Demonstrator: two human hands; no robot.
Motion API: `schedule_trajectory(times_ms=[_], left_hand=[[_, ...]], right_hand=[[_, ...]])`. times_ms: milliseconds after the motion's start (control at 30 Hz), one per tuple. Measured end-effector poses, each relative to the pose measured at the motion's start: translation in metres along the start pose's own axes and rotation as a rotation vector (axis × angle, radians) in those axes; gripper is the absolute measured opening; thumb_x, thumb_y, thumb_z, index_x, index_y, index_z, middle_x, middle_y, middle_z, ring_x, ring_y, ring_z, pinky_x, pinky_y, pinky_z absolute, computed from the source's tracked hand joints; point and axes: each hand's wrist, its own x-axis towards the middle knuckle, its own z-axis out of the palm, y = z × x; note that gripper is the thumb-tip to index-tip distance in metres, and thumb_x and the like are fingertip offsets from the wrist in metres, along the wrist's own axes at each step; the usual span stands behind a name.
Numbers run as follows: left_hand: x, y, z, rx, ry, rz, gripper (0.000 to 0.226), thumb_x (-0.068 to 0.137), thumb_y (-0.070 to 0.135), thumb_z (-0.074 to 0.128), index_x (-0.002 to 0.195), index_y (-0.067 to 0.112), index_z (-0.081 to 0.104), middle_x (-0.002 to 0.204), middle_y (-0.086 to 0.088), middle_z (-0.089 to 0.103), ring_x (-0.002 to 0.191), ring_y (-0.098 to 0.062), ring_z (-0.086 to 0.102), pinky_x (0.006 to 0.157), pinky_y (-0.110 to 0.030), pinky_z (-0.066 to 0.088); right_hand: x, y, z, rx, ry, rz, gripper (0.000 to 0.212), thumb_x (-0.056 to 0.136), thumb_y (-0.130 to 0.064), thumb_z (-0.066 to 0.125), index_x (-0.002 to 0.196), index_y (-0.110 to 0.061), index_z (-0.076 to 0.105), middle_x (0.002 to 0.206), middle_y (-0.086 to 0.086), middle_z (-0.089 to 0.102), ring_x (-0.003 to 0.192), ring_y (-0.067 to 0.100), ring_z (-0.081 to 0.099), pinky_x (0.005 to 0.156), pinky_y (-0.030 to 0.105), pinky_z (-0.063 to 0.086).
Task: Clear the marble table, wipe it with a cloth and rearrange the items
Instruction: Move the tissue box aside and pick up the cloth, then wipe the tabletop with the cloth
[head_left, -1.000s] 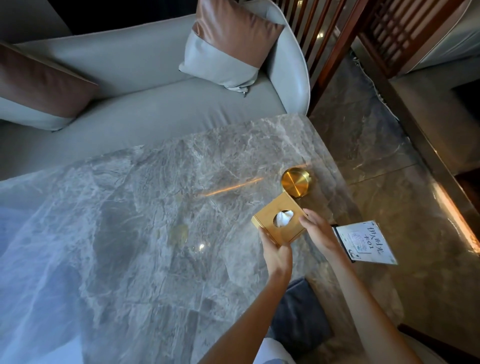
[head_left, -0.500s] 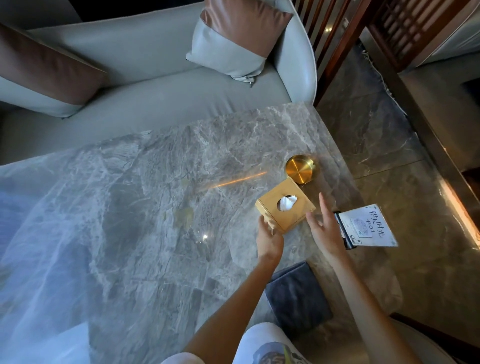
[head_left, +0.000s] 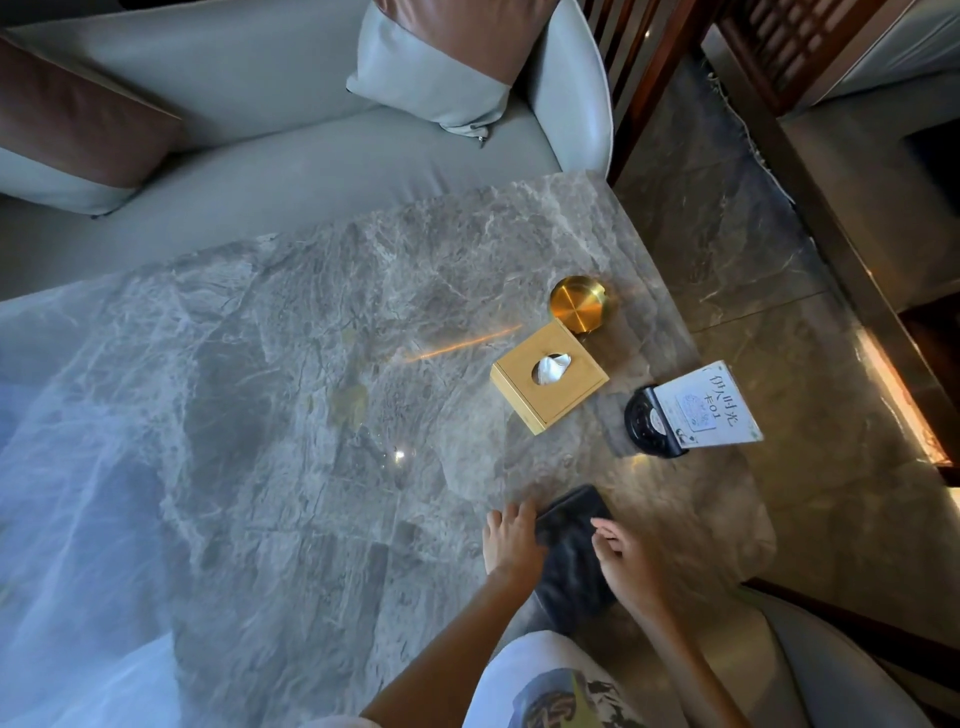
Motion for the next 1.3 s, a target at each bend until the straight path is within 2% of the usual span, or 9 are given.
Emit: schedule_trajectory(times_ms=[400, 500, 633, 700, 767, 867, 1000, 1133, 1300], left_hand=[[0.002, -0.003, 0.009, -0.219, 0.128, -0.061, 0.034, 0.083, 0.0, 0.051, 0.109, 0.016, 0.065, 0.11, -0.007, 0.067, 0.097, -0.026, 0.064, 0.08, -0.043, 0.059], [-0.005, 0.001, -0.005, -0.27, 0.055, -0.083, 0.028, 0.08, 0.0, 0.05, 0.104, 0.007, 0.063, 0.104, -0.013, 0.068, 0.093, -0.03, 0.065, 0.078, -0.04, 0.057], [-0.032, 0.006, -0.029, -0.233, 0.038, -0.009, 0.022, 0.084, 0.0, 0.045, 0.102, 0.003, 0.058, 0.106, -0.016, 0.061, 0.097, -0.033, 0.06, 0.078, -0.042, 0.05], [-0.052, 0.001, -0.039, -0.15, 0.129, 0.054, 0.024, 0.087, 0.0, 0.046, 0.108, 0.006, 0.055, 0.11, -0.013, 0.056, 0.102, -0.031, 0.054, 0.083, -0.04, 0.047], [-0.076, -0.002, -0.052, -0.021, 0.27, 0.102, 0.033, 0.085, -0.001, 0.049, 0.116, 0.01, 0.054, 0.111, -0.01, 0.053, 0.104, -0.029, 0.051, 0.087, -0.036, 0.045], [-0.104, -0.006, -0.071, 0.137, 0.462, 0.172, 0.046, 0.061, -0.001, 0.068, 0.103, 0.016, 0.063, 0.091, -0.004, 0.058, 0.081, -0.024, 0.058, 0.071, -0.032, 0.053], [-0.122, -0.025, -0.097, 0.274, 0.531, 0.163, 0.048, 0.037, 0.007, 0.084, 0.082, 0.018, 0.068, 0.073, 0.001, 0.056, 0.064, -0.018, 0.054, 0.056, -0.026, 0.051], [-0.13, -0.06, -0.124, 0.299, 0.599, 0.132, 0.044, 0.04, 0.008, 0.086, 0.079, 0.021, 0.069, 0.071, 0.003, 0.055, 0.063, -0.017, 0.052, 0.054, -0.025, 0.048], [-0.135, -0.11, -0.142, 0.268, 0.723, 0.254, 0.027, 0.061, 0.008, 0.077, 0.082, 0.02, 0.064, 0.077, 0.003, 0.053, 0.069, -0.018, 0.049, 0.058, -0.028, 0.045]], right_hand=[[-0.017, 0.002, 0.009, -0.346, -0.012, -0.087, 0.037, 0.098, -0.015, 0.047, 0.133, -0.006, 0.053, 0.135, 0.015, 0.054, 0.124, 0.028, 0.053, 0.104, 0.034, 0.041], [-0.019, -0.003, 0.033, -0.248, -0.055, -0.071, 0.032, 0.09, -0.017, 0.04, 0.118, -0.003, 0.045, 0.12, 0.036, 0.06, 0.103, 0.048, 0.064, 0.083, 0.05, 0.055], [-0.027, -0.06, 0.037, 0.146, -0.186, 0.364, 0.092, 0.085, -0.07, 0.038, 0.151, -0.007, 0.023, 0.156, 0.021, 0.026, 0.144, 0.036, 0.026, 0.119, 0.048, 0.02], [-0.037, -0.085, 0.037, 0.495, -0.303, 0.476, 0.103, 0.072, -0.085, 0.044, 0.141, -0.008, 0.045, 0.14, 0.02, 0.052, 0.132, 0.032, 0.047, 0.116, 0.049, 0.03], [-0.05, -0.108, 0.043, 0.994, -0.474, 0.562, 0.083, 0.072, -0.082, 0.053, 0.117, -0.012, 0.064, 0.108, 0.018, 0.069, 0.111, 0.026, 0.06, 0.11, 0.043, 0.037], [-0.067, -0.148, 0.055, 1.34, -0.565, 0.611, 0.056, 0.078, -0.069, 0.061, 0.096, -0.015, 0.059, 0.083, 0.011, 0.062, 0.098, 0.012, 0.058, 0.098, 0.03, 0.04], [-0.079, -0.191, 0.083, 1.268, -0.511, 0.5, 0.056, 0.09, -0.063, 0.043, 0.056, -0.019, 0.049, 0.049, -0.001, 0.042, 0.05, 0.008, 0.047, 0.068, 0.022, 0.037], [-0.083, -0.212, 0.125, 1.142, -0.605, 0.379, 0.057, 0.088, -0.064, 0.048, 0.058, -0.016, 0.053, 0.049, -0.002, 0.048, 0.048, 0.008, 0.055, 0.057, 0.021, 0.045], [-0.092, -0.228, 0.165, 1.18, -0.598, 0.228, 0.047, 0.093, -0.045, 0.055, 0.088, 0.0, 0.066, 0.076, 0.009, 0.065, 0.077, 0.02, 0.068, 0.079, 0.03, 0.051]])
